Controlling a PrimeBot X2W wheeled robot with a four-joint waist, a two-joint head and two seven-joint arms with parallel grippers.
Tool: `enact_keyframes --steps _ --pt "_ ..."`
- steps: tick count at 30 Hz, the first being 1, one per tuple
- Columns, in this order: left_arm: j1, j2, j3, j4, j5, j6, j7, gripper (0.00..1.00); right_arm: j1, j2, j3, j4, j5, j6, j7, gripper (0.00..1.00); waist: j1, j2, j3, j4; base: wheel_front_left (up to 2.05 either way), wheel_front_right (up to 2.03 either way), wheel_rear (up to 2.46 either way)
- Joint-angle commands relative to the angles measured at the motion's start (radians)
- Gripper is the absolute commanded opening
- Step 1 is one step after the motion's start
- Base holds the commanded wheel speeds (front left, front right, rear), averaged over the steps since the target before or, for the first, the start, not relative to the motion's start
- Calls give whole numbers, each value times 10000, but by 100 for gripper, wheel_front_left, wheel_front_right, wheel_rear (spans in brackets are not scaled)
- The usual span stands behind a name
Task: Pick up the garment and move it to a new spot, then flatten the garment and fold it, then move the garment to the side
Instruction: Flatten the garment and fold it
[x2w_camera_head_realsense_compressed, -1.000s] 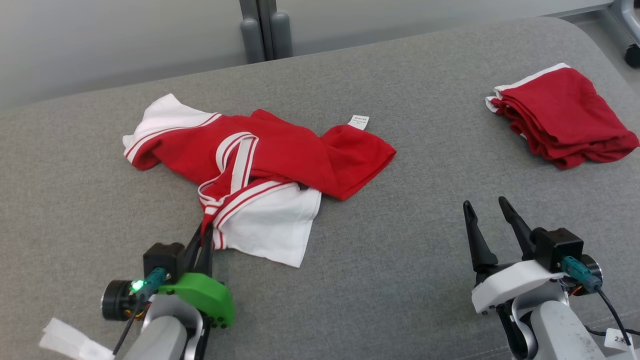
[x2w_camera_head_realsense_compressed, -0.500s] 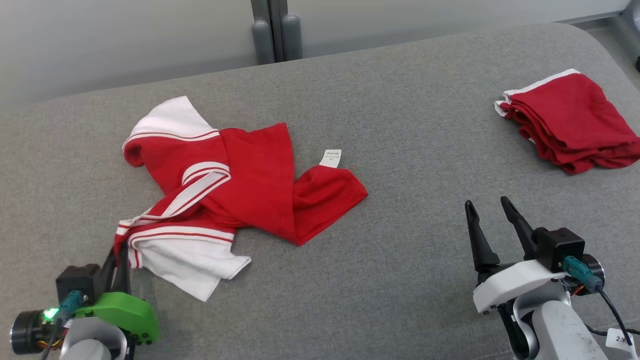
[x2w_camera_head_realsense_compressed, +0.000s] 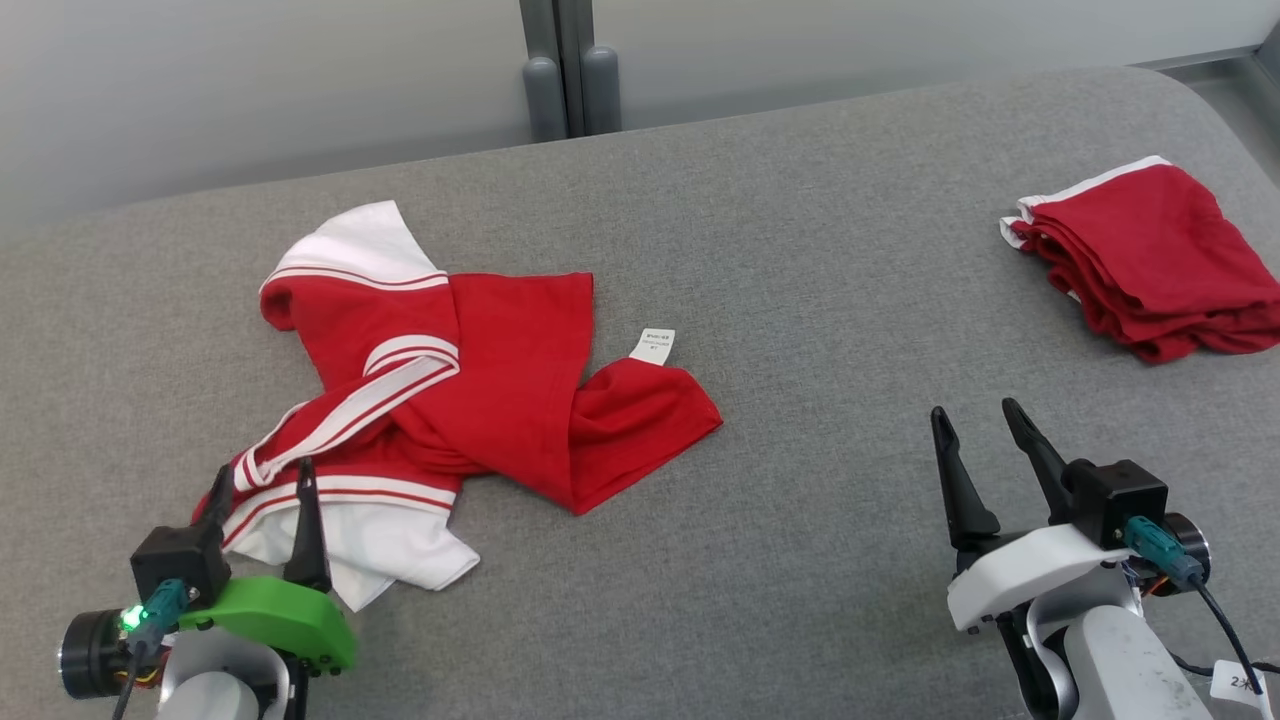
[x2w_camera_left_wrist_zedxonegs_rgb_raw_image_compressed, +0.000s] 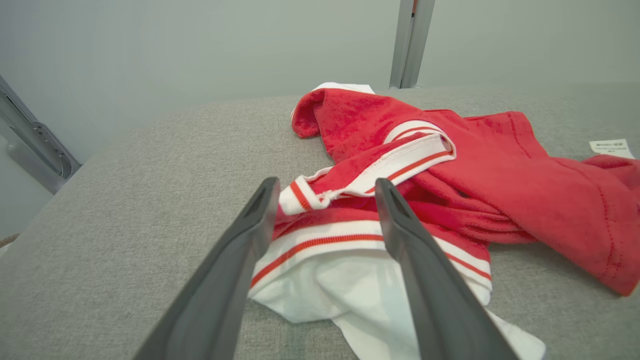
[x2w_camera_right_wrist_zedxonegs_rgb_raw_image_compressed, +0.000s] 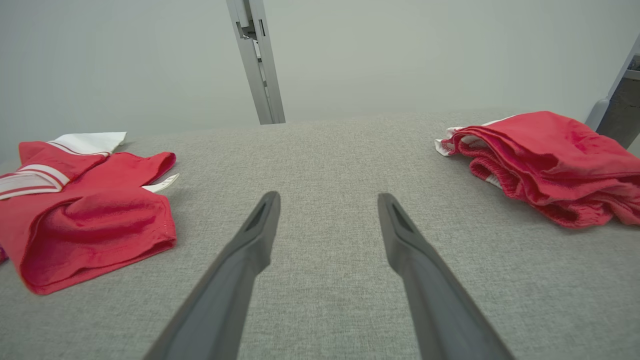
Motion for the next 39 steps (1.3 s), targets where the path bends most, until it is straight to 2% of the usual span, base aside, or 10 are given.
enact_keyframes --steps 1,10,17,21,26,36,37,38,39 --pt "163 -139 39 -119 -47 66 -55 100 121 -38 -11 18 -91 -16 -18 100 0 0 -86 90 0 0 0" --pt "762 -1294 322 -1248 453 30 -83 100 68 -33 694 72 -176 -16 -18 100 0 0 -215 665 0 0 0" --pt "891 -2074 397 -1481 977 -421 -86 100 -472 -41 2560 550 -127 -16 -18 100 0 0 -47 1475 0 0 0" --pt "694 -2362 456 -1465 1270 -669 -86 100 -944 -41 3673 1061 -154 -16 -18 100 0 0 112 2058 0 0 0" --pt "605 -2639 552 -1496 1488 -876 -85 100 -1529 -45 4499 1844 -46 -16 -17 100 0 0 316 2789 0 0 0" --pt "558 -2994 723 -1477 1838 -1214 -86 100 -2675 -45 4767 3618 -139 -16 -17 100 0 0 723 3864 0 0 0" --pt "573 -3011 742 -1468 1863 -1242 -86 100 -2780 -44 4778 3748 -145 -16 -18 84 0 0 744 3909 0 0 0" --pt "585 -3023 759 -1459 1892 -1261 -86 100 -2860 -44 4762 3844 -140 -16 -17 44 0 0 753 3934 0 0 0" --pt "601 -3037 771 -1452 1922 -1270 -86 100 -2935 -45 4732 3942 -123 -16 -17 25 0 0 762 3960 0 0 0"
